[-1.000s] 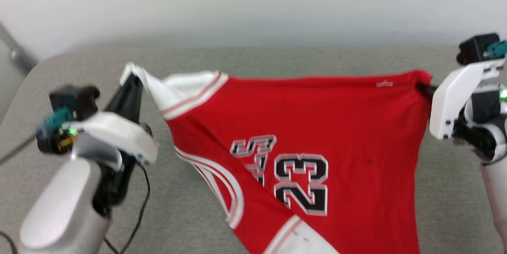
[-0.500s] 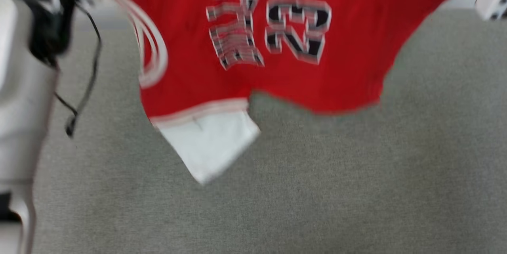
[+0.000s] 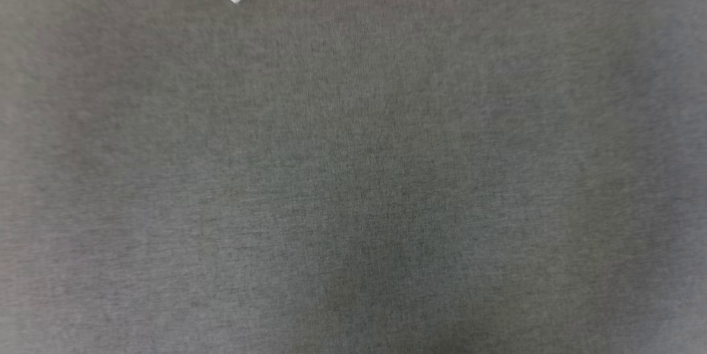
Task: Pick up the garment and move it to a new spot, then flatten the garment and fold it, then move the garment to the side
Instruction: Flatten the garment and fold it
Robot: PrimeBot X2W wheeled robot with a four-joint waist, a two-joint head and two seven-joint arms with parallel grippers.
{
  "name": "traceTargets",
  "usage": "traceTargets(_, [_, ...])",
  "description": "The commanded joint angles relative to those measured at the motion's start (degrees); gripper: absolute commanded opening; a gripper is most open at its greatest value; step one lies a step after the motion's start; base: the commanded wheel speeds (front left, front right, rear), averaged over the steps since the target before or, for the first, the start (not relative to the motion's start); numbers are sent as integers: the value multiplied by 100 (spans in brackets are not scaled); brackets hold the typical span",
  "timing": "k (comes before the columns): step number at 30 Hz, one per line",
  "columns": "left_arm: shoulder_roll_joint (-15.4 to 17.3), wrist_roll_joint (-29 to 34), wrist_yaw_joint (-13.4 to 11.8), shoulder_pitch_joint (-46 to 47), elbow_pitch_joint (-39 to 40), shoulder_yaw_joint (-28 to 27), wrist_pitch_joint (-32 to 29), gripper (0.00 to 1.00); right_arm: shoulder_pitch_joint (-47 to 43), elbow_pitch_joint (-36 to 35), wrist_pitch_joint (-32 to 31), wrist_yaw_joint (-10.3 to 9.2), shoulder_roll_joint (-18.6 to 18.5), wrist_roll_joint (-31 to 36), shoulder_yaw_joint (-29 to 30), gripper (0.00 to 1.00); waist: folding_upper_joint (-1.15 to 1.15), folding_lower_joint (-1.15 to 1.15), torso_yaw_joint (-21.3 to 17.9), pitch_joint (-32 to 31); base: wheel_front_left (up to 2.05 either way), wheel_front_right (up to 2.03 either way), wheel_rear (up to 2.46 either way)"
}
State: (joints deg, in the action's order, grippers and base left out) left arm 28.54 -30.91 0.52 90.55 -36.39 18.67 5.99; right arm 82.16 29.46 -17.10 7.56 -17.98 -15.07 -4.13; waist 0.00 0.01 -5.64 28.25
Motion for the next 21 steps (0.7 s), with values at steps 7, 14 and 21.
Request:
traceTargets(7, [57,9,107,506,-428,-60,239,0,846,711,445,-14,-74,-28,-229,0,0,-1,20,1095,0,0,0])
traceTargets(14, [-91,-170,349,462,-1101,-40,575,0,1159,1598,1027,-13,-85,-432,-850,0,0,-1,129,1542,0,0,0])
traceTargets(21, [-314,-460,533,-146,-1531,-165,832,0,677,2057,1350,-13,-99,-728,-1330,0,0,-1,257,1198,0,0,0])
